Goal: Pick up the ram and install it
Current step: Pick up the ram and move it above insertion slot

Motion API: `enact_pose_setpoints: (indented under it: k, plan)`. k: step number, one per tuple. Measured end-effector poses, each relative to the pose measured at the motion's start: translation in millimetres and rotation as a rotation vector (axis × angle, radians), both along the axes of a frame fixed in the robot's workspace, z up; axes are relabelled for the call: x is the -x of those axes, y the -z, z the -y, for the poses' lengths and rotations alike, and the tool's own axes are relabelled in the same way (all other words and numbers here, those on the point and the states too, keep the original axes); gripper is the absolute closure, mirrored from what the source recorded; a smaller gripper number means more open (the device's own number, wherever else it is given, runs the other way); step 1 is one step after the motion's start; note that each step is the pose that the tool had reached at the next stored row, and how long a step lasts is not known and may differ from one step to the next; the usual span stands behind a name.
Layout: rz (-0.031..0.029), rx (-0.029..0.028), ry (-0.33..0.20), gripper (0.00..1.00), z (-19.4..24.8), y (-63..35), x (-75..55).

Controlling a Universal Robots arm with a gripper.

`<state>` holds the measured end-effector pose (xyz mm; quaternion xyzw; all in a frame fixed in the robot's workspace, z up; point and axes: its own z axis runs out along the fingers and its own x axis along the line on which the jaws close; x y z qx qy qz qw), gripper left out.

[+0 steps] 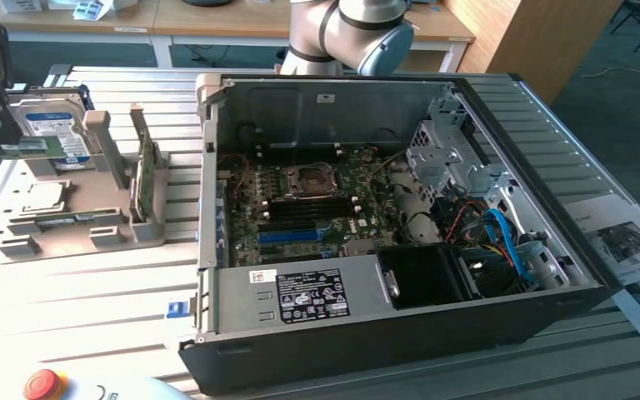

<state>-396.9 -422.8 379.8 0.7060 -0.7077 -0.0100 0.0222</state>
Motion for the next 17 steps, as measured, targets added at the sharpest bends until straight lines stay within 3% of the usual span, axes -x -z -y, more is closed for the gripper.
enact_pose_setpoints:
  k: [3,17]
  plan:
    - [-0.0002,0.0024,0.000,0.88,0.0,-4.0,0.0]
    - [-0.0002,0.0026,0.000,0.88,0.1,-4.8,-3.6]
